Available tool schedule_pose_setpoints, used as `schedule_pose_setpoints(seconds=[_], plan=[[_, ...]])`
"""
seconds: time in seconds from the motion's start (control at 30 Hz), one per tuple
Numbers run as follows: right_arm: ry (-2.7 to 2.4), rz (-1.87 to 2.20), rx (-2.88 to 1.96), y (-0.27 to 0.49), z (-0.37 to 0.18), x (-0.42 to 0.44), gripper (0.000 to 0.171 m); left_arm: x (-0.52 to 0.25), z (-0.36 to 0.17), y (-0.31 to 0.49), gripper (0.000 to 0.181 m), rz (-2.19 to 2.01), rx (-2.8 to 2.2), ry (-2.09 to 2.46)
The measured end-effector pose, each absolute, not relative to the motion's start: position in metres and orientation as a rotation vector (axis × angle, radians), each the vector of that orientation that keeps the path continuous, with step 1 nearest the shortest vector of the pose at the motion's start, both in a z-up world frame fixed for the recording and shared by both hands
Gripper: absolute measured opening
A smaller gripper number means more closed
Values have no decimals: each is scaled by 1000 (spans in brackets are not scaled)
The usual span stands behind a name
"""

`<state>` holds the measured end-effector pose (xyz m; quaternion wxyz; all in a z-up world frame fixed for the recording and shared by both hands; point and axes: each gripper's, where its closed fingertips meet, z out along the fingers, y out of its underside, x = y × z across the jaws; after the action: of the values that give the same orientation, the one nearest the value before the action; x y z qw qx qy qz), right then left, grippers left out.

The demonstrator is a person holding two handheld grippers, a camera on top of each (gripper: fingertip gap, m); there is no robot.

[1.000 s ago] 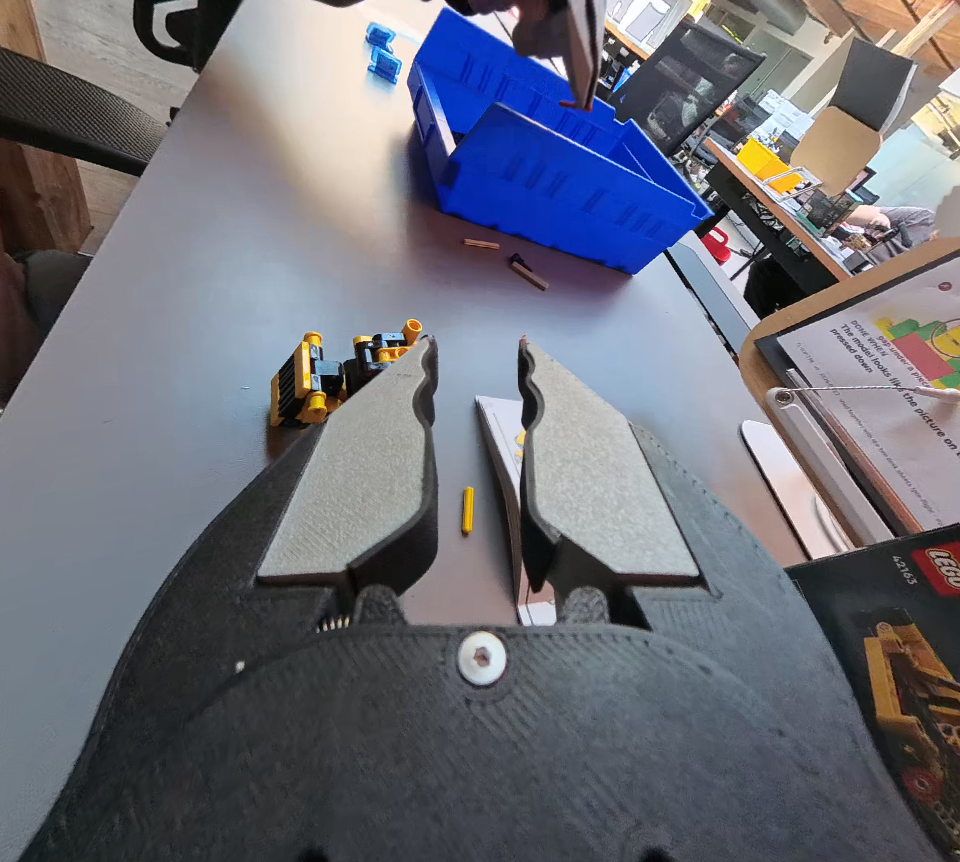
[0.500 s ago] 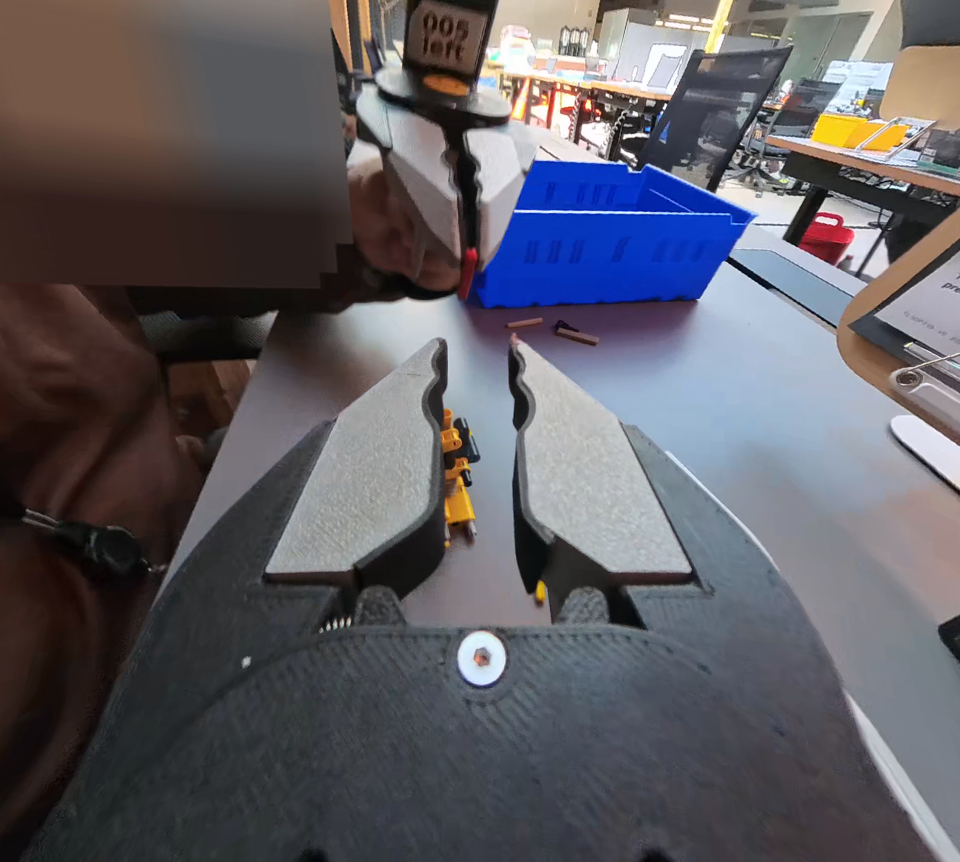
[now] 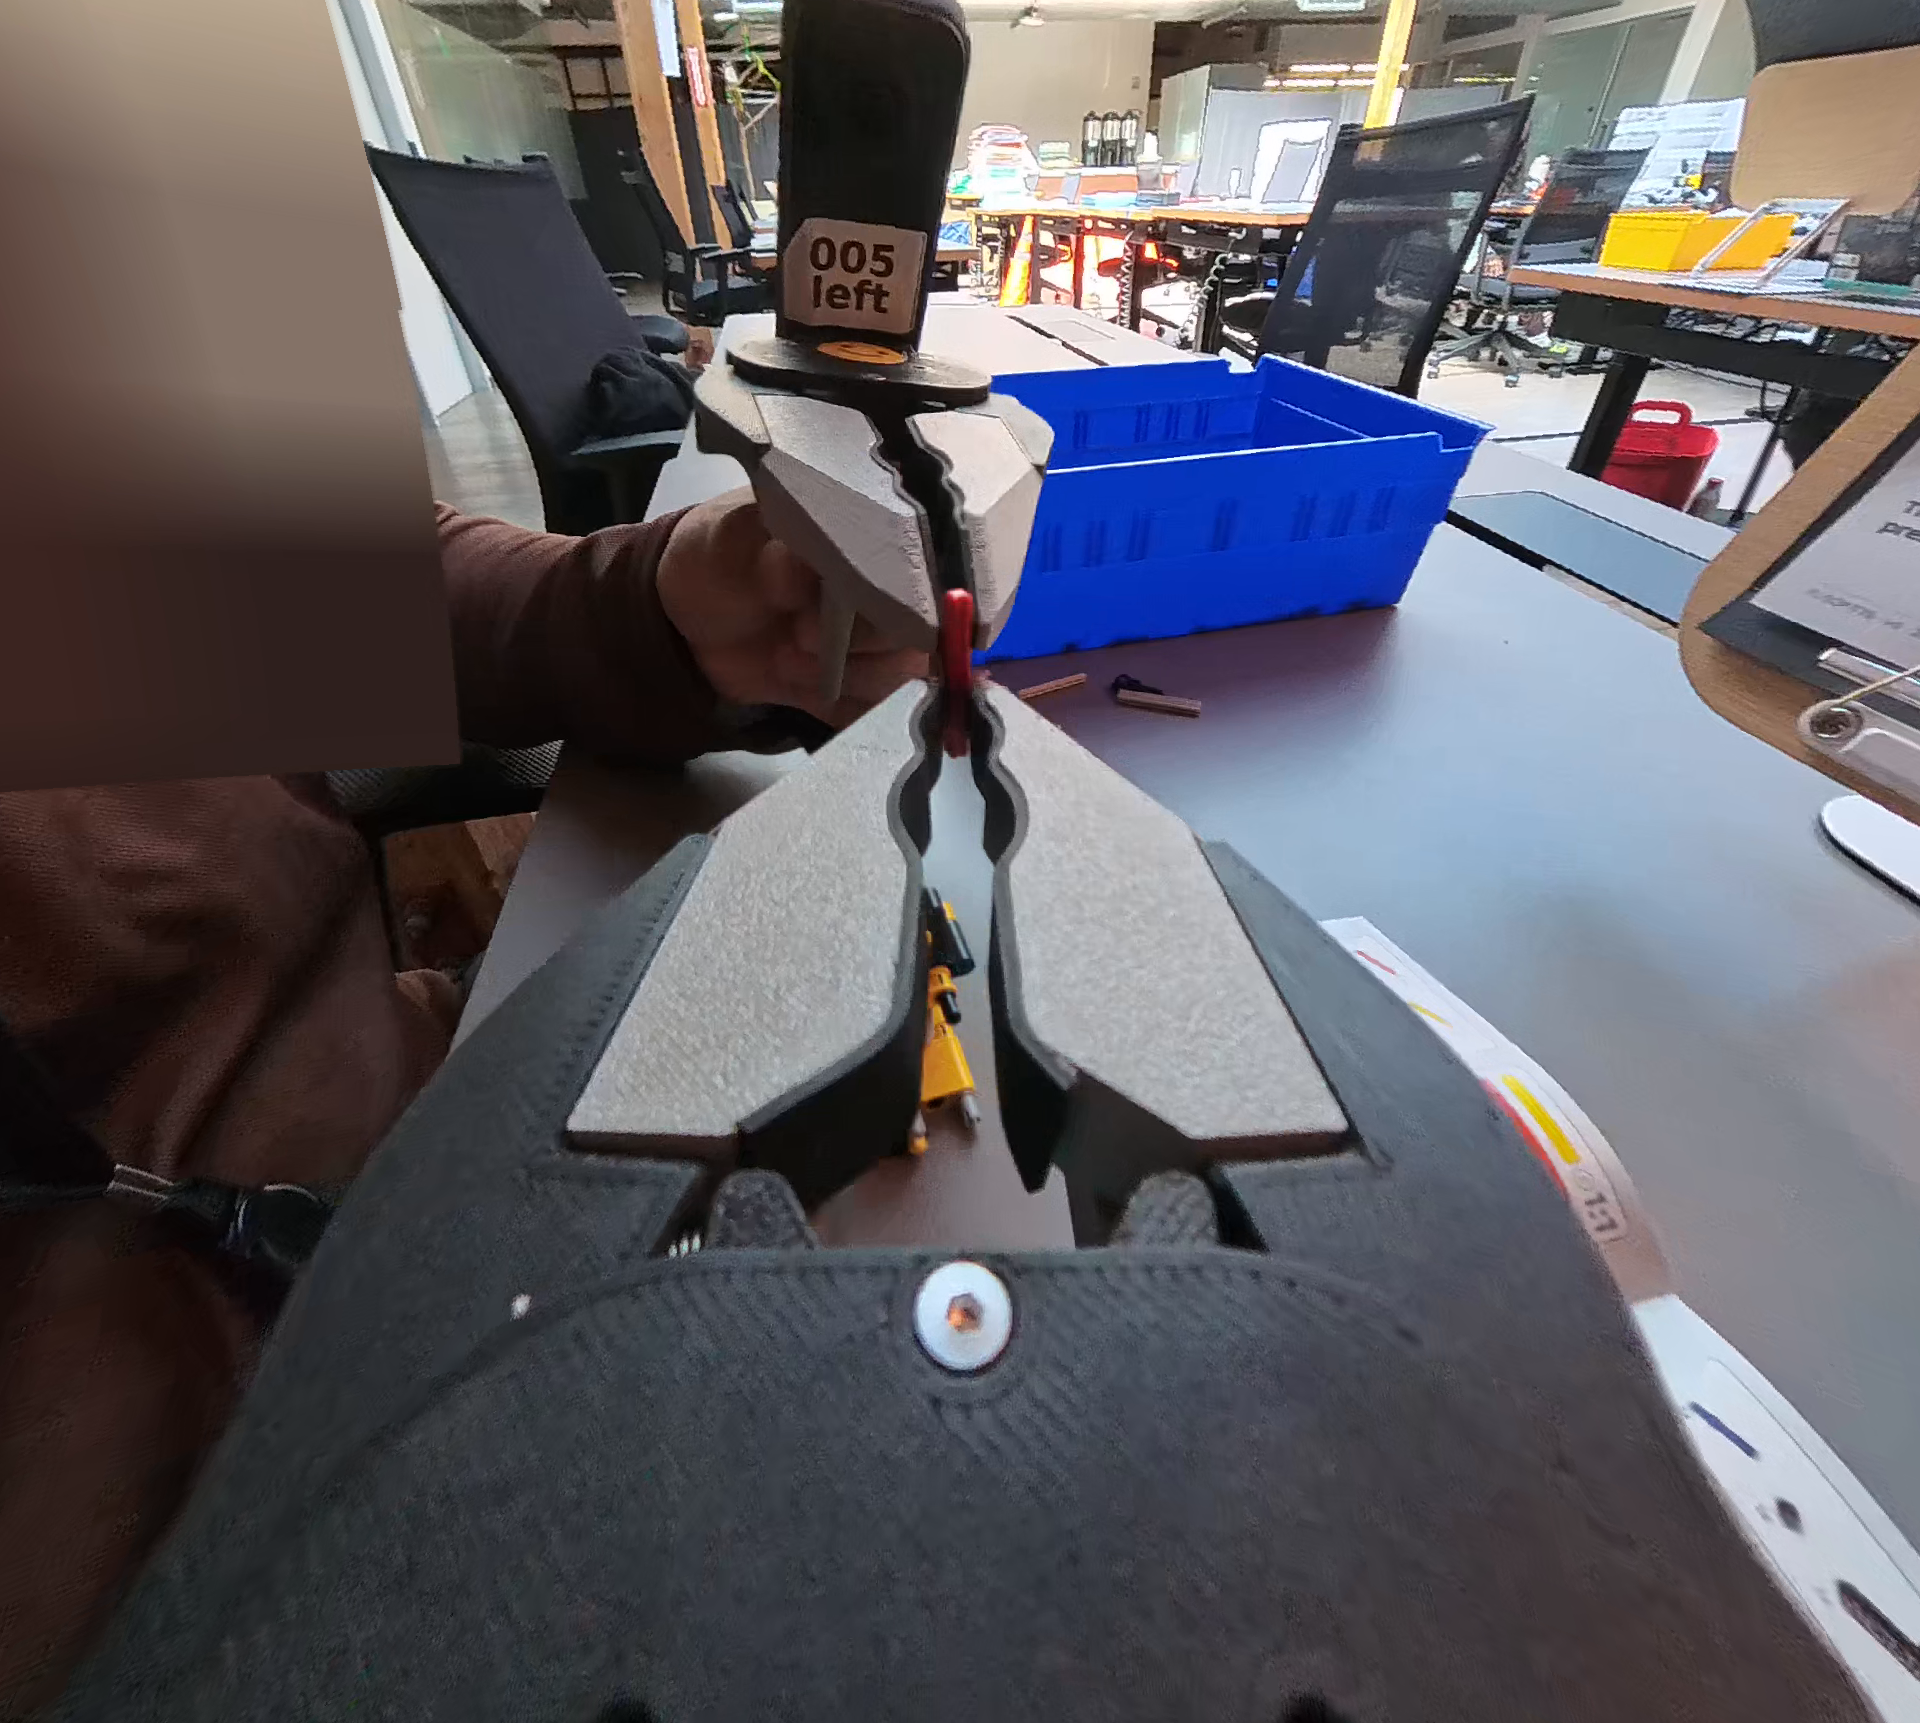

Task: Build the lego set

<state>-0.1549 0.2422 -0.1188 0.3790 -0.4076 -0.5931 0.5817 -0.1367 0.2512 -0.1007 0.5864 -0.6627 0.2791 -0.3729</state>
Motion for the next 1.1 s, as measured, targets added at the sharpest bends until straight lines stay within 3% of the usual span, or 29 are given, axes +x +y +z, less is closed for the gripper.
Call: schedule_pose_setpoints(seconds=[0.2, 0.43, 0.57, 0.87, 0.93, 1.1], plan=[[-1436, 1443, -1080, 263, -115, -153, 0, -153, -129, 257, 10, -769, -1711, 658], [-1277, 1919, -1141, 266, -98, -146, 1, -146, -123, 263, 21, -571, -1649, 704], [-1305, 2064, -1217, 263, -104, -146, 0, -146, -113, 257, 19, -638, -1606, 684], [-1773, 1409, -1247, 242, -167, -158, 0, -145, -150, 248, 21, -760, -1808, 791], [-1821, 1345, -1231, 238, -174, -159, 1, -143, -164, 244, 7, -739, -1860, 854], [-1832, 1337, -1224, 239, -174, -155, 0, -142, -166, 241, 3, -733, -1858, 889]])
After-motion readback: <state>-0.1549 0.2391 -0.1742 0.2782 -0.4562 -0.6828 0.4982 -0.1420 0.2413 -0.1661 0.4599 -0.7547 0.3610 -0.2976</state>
